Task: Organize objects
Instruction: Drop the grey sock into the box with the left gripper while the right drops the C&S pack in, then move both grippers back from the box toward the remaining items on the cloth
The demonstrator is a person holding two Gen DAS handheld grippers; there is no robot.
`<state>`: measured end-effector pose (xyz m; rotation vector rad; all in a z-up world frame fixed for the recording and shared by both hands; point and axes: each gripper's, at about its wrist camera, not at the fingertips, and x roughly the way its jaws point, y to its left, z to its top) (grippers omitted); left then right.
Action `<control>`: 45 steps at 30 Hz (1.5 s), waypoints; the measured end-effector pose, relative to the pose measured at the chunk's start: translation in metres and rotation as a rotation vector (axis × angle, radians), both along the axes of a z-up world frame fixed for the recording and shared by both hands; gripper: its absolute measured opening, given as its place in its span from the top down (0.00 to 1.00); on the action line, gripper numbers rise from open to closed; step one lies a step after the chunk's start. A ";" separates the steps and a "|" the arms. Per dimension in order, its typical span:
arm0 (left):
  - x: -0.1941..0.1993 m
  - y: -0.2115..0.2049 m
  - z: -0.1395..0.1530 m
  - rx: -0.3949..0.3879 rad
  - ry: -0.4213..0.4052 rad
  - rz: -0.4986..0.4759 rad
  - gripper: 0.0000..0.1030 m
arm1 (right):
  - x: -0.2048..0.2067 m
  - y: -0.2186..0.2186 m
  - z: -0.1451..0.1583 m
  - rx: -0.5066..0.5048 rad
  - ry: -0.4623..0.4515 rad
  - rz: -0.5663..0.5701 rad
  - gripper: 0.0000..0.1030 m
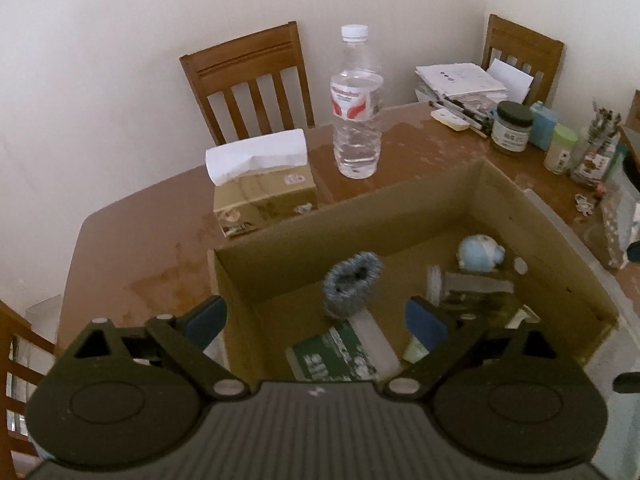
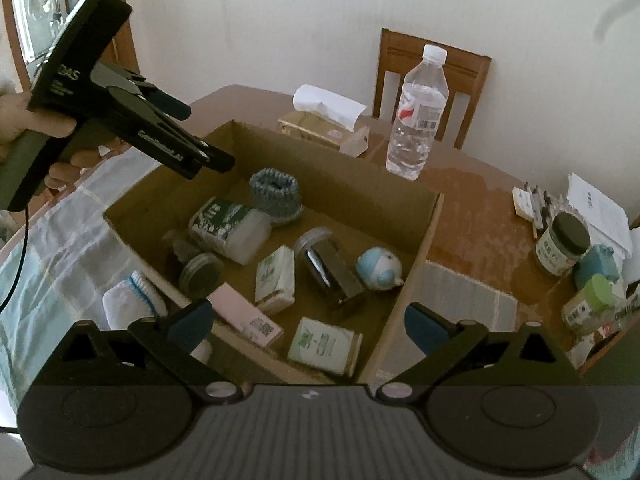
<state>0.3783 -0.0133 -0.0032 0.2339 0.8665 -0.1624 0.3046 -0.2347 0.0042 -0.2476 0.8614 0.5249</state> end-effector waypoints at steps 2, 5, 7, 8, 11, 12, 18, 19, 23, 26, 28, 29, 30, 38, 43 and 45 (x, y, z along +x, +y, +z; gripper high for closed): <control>-0.009 -0.002 0.000 0.003 0.000 0.001 0.05 | -0.005 -0.002 -0.003 0.005 0.011 -0.005 0.00; -0.025 -0.006 0.000 -0.001 -0.001 0.001 0.04 | -0.014 -0.005 -0.008 0.018 0.031 -0.013 0.00; -0.036 -0.007 -0.001 -0.009 -0.002 0.011 0.03 | -0.020 -0.006 -0.013 0.018 0.042 -0.017 0.00; -0.041 -0.008 -0.001 -0.014 0.000 0.017 0.03 | -0.024 -0.007 -0.015 0.014 0.044 -0.018 0.00; -0.058 -0.012 -0.002 -0.016 0.000 0.038 0.03 | -0.036 -0.009 -0.022 0.011 0.059 -0.020 0.00; -0.064 -0.013 -0.003 -0.015 0.001 0.043 0.03 | -0.039 -0.010 -0.024 0.014 0.063 -0.021 0.00; -0.102 -0.021 -0.005 -0.035 0.000 0.093 0.02 | -0.061 -0.014 -0.028 0.038 0.077 -0.022 0.00; -0.109 -0.022 -0.006 -0.039 -0.001 0.105 0.02 | -0.064 -0.015 -0.028 0.041 0.078 -0.024 0.00; -0.131 -0.023 -0.009 -0.065 0.007 0.166 0.02 | -0.078 -0.016 -0.031 0.046 0.079 -0.013 0.00; -0.148 -0.021 -0.013 -0.074 0.010 0.199 0.02 | -0.087 -0.014 -0.032 0.047 0.076 -0.002 0.00; -0.157 -0.018 -0.017 -0.078 0.013 0.214 0.02 | -0.093 -0.012 -0.033 0.046 0.077 -0.001 0.00; -0.161 -0.015 -0.019 -0.086 0.015 0.219 0.02 | -0.095 -0.011 -0.033 0.045 0.077 -0.005 0.00; -0.164 -0.012 -0.021 -0.094 0.018 0.224 0.02 | -0.098 -0.009 -0.033 0.045 0.078 -0.013 0.00; -0.186 0.009 -0.044 -0.094 0.028 0.219 0.02 | -0.113 0.016 -0.034 0.035 0.090 -0.089 0.00; -0.193 0.012 -0.058 -0.058 0.024 0.189 0.02 | -0.118 0.034 -0.040 0.019 0.103 -0.159 0.00; -0.195 0.014 -0.062 -0.068 0.029 0.176 0.02 | -0.119 0.039 -0.044 0.016 0.110 -0.193 0.00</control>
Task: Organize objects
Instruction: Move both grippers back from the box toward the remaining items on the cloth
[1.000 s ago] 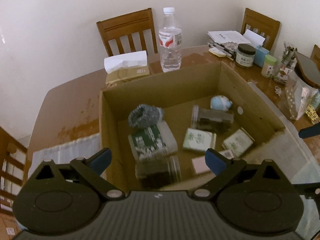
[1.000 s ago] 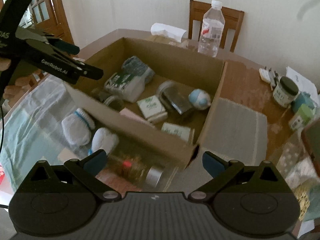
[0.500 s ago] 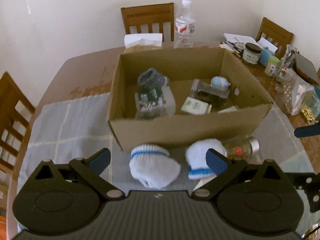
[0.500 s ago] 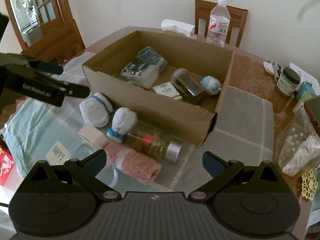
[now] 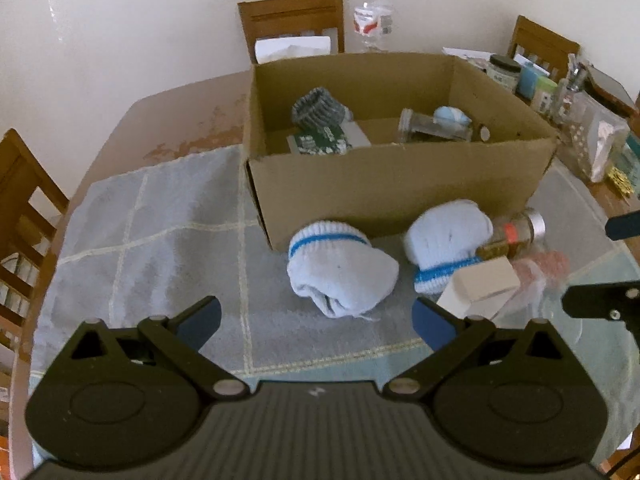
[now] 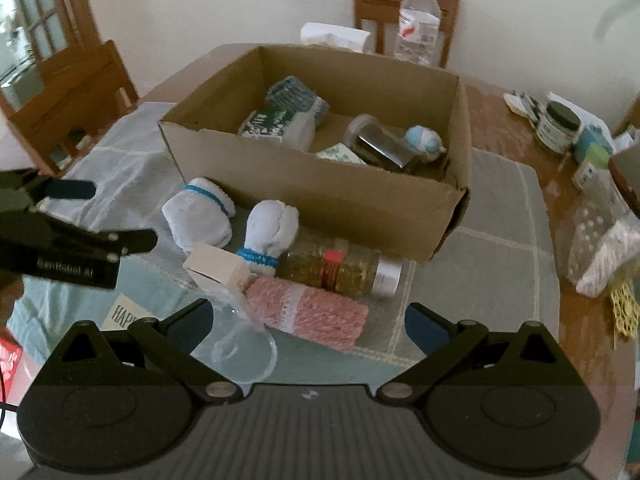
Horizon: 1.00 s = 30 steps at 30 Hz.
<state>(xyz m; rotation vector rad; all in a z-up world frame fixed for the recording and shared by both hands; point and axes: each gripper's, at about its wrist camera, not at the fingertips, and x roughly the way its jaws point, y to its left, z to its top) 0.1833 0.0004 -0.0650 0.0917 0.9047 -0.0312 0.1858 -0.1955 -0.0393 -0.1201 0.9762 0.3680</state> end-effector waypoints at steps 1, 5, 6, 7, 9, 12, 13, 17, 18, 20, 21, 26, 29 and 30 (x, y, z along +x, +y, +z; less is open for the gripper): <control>-0.001 0.000 -0.001 -0.004 0.000 -0.006 0.02 | 0.000 0.002 -0.002 -0.002 0.007 -0.015 0.00; -0.004 0.003 -0.002 -0.020 -0.007 0.001 0.02 | -0.002 0.008 -0.007 -0.025 0.014 -0.062 0.00; -0.005 0.003 -0.002 -0.027 -0.009 0.003 0.02 | -0.003 0.007 -0.008 -0.029 0.016 -0.070 0.00; -0.007 0.003 -0.002 -0.032 -0.010 0.006 0.02 | -0.003 0.007 -0.010 -0.032 0.016 -0.076 0.00; -0.009 0.003 -0.003 -0.033 -0.010 0.020 0.02 | -0.004 0.003 -0.011 -0.026 0.017 -0.081 0.00; -0.011 0.001 -0.002 -0.038 -0.005 0.039 0.02 | -0.005 -0.008 -0.011 -0.009 0.020 -0.096 0.00; -0.012 -0.001 -0.002 -0.040 -0.007 0.040 0.02 | -0.005 -0.012 -0.011 -0.004 0.019 -0.105 0.00; -0.013 -0.008 -0.003 -0.039 -0.005 0.055 0.02 | -0.007 -0.034 -0.013 0.027 0.028 -0.135 0.00; -0.013 -0.010 -0.003 -0.040 -0.004 0.059 0.02 | -0.008 -0.039 -0.014 0.031 0.029 -0.140 0.00; -0.014 -0.015 -0.004 -0.040 0.000 0.064 0.02 | -0.009 -0.049 -0.016 0.026 0.030 -0.155 0.00; -0.015 -0.018 -0.004 -0.037 0.002 0.066 0.02 | -0.010 -0.055 -0.017 0.020 0.030 -0.163 0.00; -0.019 -0.029 -0.006 -0.029 0.014 0.081 0.02 | -0.010 -0.079 -0.031 0.007 0.057 -0.200 0.00; -0.022 -0.032 -0.007 -0.023 0.022 0.107 0.02 | -0.008 -0.092 -0.039 0.017 0.073 -0.206 0.00; -0.022 -0.032 -0.007 -0.022 0.025 0.115 0.02 | -0.008 -0.095 -0.041 0.014 0.076 -0.210 0.00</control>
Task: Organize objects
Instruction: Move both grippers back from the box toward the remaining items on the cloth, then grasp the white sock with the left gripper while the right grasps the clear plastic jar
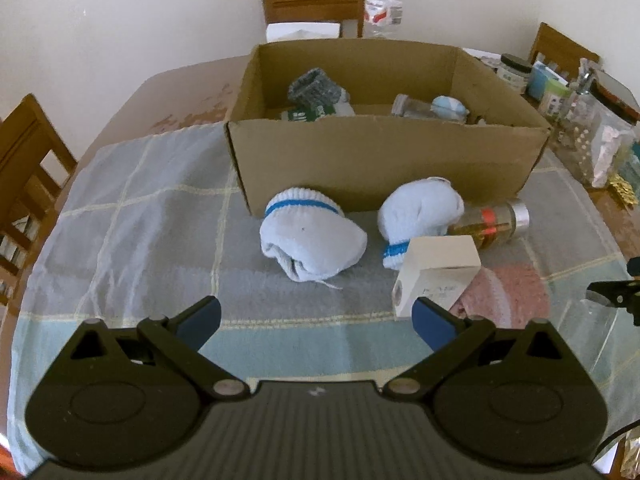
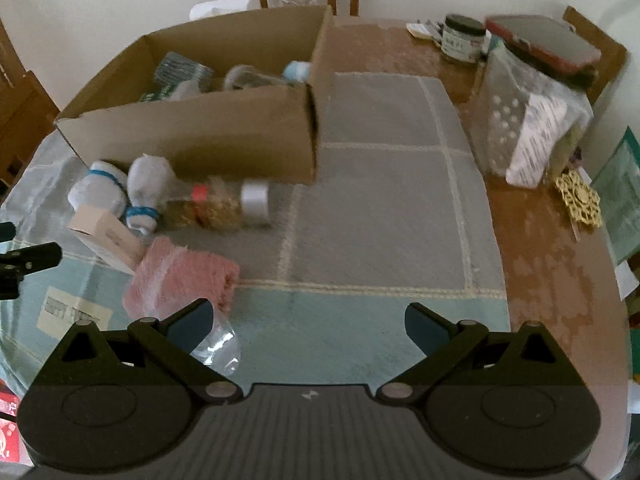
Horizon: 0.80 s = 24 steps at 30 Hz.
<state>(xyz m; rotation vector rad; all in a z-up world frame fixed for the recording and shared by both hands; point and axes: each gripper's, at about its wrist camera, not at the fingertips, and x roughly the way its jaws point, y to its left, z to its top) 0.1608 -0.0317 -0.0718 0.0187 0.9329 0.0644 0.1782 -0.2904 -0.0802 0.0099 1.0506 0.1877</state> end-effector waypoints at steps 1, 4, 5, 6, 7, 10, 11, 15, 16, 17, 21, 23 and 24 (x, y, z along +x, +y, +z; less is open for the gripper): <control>-0.001 0.000 0.000 0.001 0.003 0.007 0.02 | 0.000 -0.003 -0.002 -0.001 0.001 -0.006 0.00; -0.003 -0.001 -0.001 0.005 0.009 0.016 0.02 | 0.000 -0.011 -0.005 0.010 0.000 -0.017 0.00; -0.003 -0.001 -0.001 0.005 0.011 0.013 0.02 | -0.001 -0.014 -0.004 0.012 -0.006 -0.020 0.00; -0.003 -0.001 -0.002 0.005 0.013 0.009 0.02 | -0.002 -0.015 -0.003 0.009 -0.014 -0.022 0.00; -0.003 -0.001 -0.003 0.004 0.015 0.004 0.02 | -0.003 -0.016 -0.002 0.006 -0.021 -0.021 0.00; -0.001 0.001 -0.007 -0.009 0.024 -0.029 0.02 | -0.008 -0.017 0.003 0.025 -0.043 0.012 0.00; 0.000 0.001 -0.008 -0.013 0.029 -0.044 0.02 | -0.011 -0.015 0.006 0.038 -0.047 0.038 0.00; 0.002 0.005 -0.010 -0.016 0.043 -0.112 0.02 | -0.024 0.003 0.013 0.047 -0.051 0.195 0.00; 0.002 0.006 -0.011 -0.016 0.043 -0.129 0.02 | -0.028 0.010 0.013 0.038 -0.045 0.255 0.00; 0.002 0.008 -0.011 -0.018 0.046 -0.140 0.02 | -0.032 0.016 0.013 0.026 -0.040 0.305 0.00; 0.002 0.016 -0.015 -0.037 0.070 -0.166 0.02 | -0.041 0.038 0.006 -0.058 -0.013 0.497 0.00; 0.002 0.017 -0.018 -0.042 0.077 -0.180 0.02 | -0.044 0.046 -0.001 -0.111 -0.007 0.562 0.00; 0.002 0.017 -0.019 -0.039 0.080 -0.190 0.02 | -0.045 0.049 -0.003 -0.133 -0.009 0.586 0.00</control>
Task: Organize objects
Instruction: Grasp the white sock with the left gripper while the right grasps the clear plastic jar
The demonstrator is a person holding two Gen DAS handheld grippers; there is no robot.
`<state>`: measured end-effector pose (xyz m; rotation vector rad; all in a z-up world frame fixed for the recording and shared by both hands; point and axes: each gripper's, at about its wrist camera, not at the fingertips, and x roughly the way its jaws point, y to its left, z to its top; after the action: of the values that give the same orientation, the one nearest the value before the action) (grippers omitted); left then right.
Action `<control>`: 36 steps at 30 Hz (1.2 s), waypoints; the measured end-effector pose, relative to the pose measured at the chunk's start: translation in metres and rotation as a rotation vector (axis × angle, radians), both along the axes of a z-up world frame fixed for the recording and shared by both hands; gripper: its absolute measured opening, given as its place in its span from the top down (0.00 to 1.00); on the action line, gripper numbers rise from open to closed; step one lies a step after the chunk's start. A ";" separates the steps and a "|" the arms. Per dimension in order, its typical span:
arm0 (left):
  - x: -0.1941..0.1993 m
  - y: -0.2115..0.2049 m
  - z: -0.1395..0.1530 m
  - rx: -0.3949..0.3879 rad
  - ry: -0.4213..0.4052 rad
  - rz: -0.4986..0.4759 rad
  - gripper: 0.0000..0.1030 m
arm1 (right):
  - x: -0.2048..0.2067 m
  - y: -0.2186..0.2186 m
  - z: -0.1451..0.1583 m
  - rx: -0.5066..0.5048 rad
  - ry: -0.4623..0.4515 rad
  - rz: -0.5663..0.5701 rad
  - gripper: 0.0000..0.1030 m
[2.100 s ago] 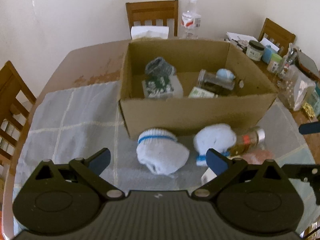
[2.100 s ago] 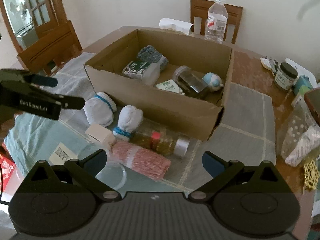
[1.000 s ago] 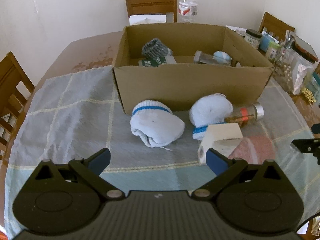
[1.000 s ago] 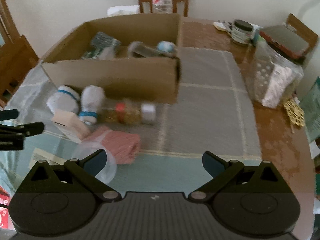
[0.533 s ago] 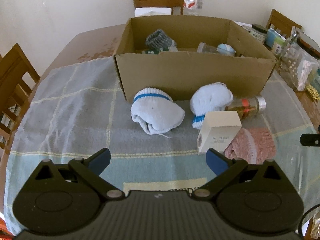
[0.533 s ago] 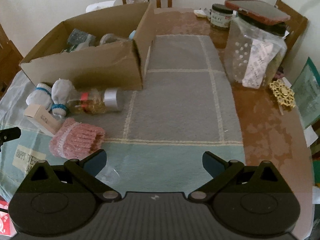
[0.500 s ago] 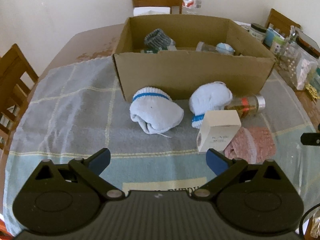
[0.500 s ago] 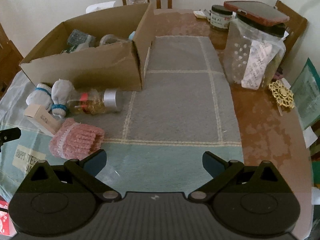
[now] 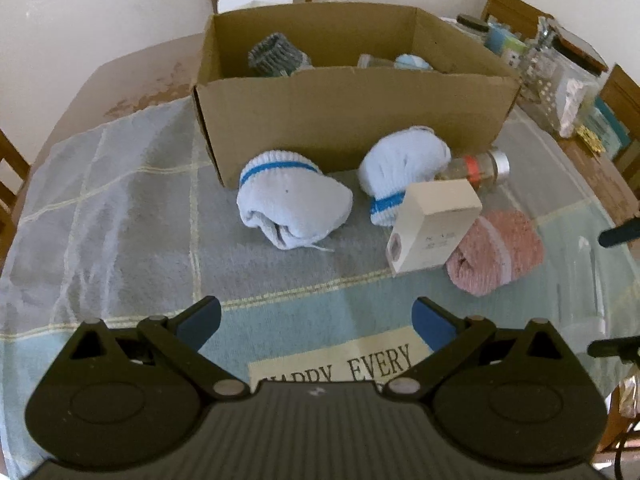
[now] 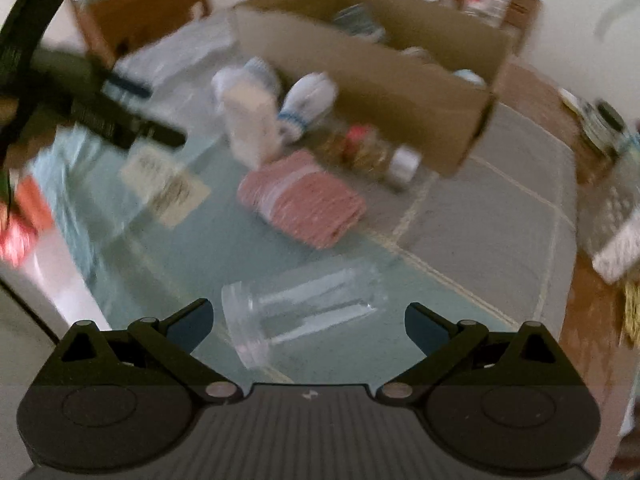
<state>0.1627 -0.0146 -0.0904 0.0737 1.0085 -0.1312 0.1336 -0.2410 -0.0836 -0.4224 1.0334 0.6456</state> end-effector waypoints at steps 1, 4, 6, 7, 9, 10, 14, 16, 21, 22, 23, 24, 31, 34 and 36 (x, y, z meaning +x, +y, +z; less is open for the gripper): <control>0.000 0.000 -0.001 0.005 0.001 -0.011 0.02 | 0.001 0.002 -0.002 -0.008 -0.001 0.015 0.00; 0.000 -0.003 -0.001 0.016 -0.002 -0.048 0.02 | 0.008 0.007 -0.009 -0.024 0.005 0.028 0.00; 0.003 -0.004 -0.001 0.024 -0.008 -0.063 0.02 | 0.010 0.011 -0.014 -0.043 -0.008 0.025 0.00; 0.006 -0.004 -0.001 0.029 -0.010 -0.071 0.02 | 0.010 0.011 -0.016 -0.045 -0.011 0.022 0.00; 0.012 -0.004 -0.001 0.044 -0.021 -0.089 0.02 | 0.013 0.012 -0.018 -0.037 -0.012 0.003 0.00; 0.016 -0.003 0.000 0.055 -0.029 -0.096 0.02 | 0.015 0.012 -0.019 -0.040 -0.015 -0.012 0.00; 0.035 0.001 -0.003 0.087 -0.059 -0.104 0.02 | 0.021 0.011 -0.021 -0.046 -0.022 -0.071 0.00; 0.045 0.005 -0.005 0.082 -0.072 -0.101 0.02 | 0.024 0.011 -0.022 -0.042 -0.018 -0.095 0.00; 0.067 0.008 -0.018 0.051 -0.062 -0.091 0.02 | 0.025 0.011 -0.024 -0.039 -0.006 -0.122 0.00; 0.070 0.008 -0.021 0.053 -0.062 -0.096 0.02 | 0.024 0.010 -0.025 -0.039 -0.003 -0.127 0.00; 0.073 0.008 -0.024 0.054 -0.063 -0.099 0.02 | 0.024 0.010 -0.025 -0.039 -0.001 -0.131 0.00; 0.076 0.008 -0.026 0.056 -0.064 -0.100 0.02 | 0.024 0.010 -0.025 -0.038 0.002 -0.135 0.00; 0.089 0.007 -0.036 0.026 -0.058 -0.104 0.02 | 0.025 0.012 -0.028 -0.040 0.007 -0.142 0.00; 0.090 0.005 -0.038 0.034 -0.060 -0.114 0.03 | 0.026 0.011 -0.029 -0.040 0.013 -0.135 0.00; 0.090 0.005 -0.040 0.029 -0.058 -0.120 0.06 | 0.027 0.012 -0.029 -0.039 0.016 -0.127 0.00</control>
<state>0.2530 -0.0094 -0.1301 0.1634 0.9482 -0.2228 0.1607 -0.2286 -0.1125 -0.3830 1.0808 0.5164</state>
